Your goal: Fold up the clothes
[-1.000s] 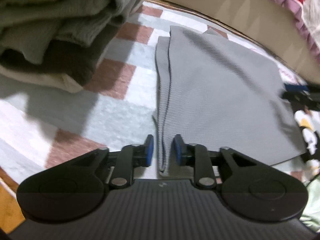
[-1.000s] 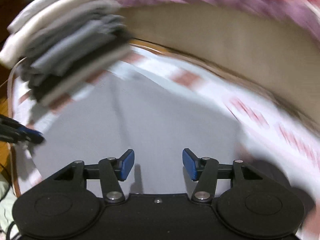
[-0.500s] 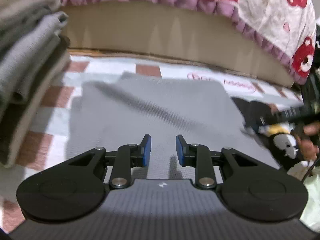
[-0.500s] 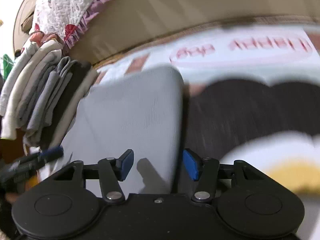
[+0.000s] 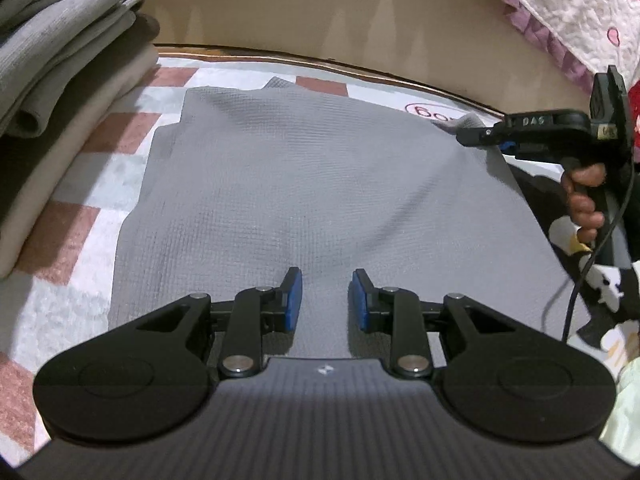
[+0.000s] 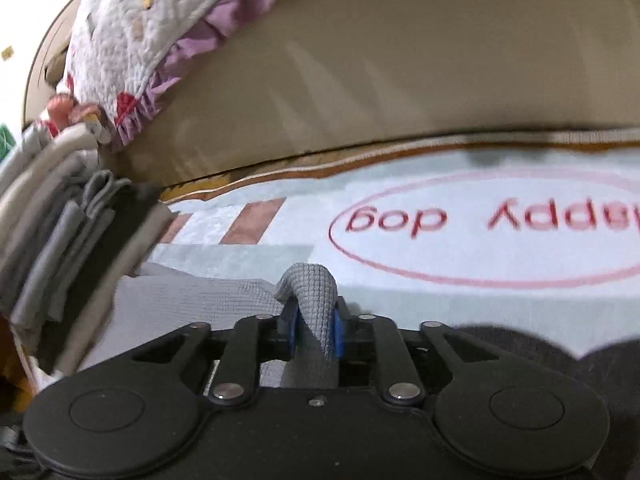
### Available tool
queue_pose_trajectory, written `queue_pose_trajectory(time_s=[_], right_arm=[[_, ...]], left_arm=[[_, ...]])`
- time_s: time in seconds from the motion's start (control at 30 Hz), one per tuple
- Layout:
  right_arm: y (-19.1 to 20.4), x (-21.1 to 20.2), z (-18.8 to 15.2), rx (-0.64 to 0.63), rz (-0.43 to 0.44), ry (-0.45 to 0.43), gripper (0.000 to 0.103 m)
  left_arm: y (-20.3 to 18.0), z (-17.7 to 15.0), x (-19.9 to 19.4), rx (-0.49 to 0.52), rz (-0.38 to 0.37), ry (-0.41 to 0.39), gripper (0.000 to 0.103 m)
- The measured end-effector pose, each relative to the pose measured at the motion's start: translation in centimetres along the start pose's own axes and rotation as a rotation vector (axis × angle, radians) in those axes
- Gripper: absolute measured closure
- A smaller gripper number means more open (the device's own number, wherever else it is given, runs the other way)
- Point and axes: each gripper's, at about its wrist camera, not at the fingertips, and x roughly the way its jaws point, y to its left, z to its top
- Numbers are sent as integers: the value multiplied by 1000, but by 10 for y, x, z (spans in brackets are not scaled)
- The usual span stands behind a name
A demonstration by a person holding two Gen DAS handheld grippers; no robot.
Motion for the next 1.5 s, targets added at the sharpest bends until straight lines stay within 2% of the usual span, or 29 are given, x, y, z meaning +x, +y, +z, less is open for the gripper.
queue_pose_trajectory(time_s=[0.1, 0.17, 0.2, 0.33, 0.53, 0.6, 0.67, 0.7, 0.73, 0.77, 0.8, 0.87, 1.03, 1.2, 1.37, 1.5], right_arm=[[-20, -19, -4, 191, 57, 16, 56], [-28, -33, -18, 270, 116, 58, 46], [-29, -40, -27, 292, 130, 86, 46], [-16, -75, -67, 273, 91, 143, 46], [-7, -89, -109, 379, 180, 253, 47], [2, -89, -118, 368, 182, 250, 46], [10, -90, -127, 367, 172, 202, 45], [13, -88, -130, 380, 172, 174, 50], [17, -88, -130, 381, 176, 153, 63], [21, -87, -128, 374, 183, 137, 86], [25, -87, -126, 368, 191, 121, 86], [44, -92, -111, 278, 193, 110, 86], [99, -98, -68, 63, 246, 123, 87], [162, -79, -37, -169, 324, 190, 87], [223, -36, -36, -390, 401, 304, 88], [243, -7, -51, -489, 401, 393, 88]], left_arm=[[0, 0, 1, -13, -10, 1, 68], [3, 2, 0, -34, -32, 4, 62], [3, 2, 0, -32, -35, 6, 62], [2, 4, 1, -3, -32, 15, 62], [0, 7, 1, 41, -28, 28, 62], [0, 8, 2, 49, -28, 31, 62], [1, 8, 2, 48, -31, 31, 62], [1, 8, 2, 49, -32, 30, 62], [2, 8, 2, 49, -33, 30, 62], [2, 8, 1, 50, -34, 29, 66], [2, 9, 1, 73, -23, 42, 67], [2, 10, -1, 137, 10, 78, 67], [36, 17, -4, -5, -133, 118, 67], [52, 10, 0, -133, -206, 119, 67], [70, 9, -10, -225, -233, 112, 66], [98, 7, -21, -329, -214, 72, 66]])
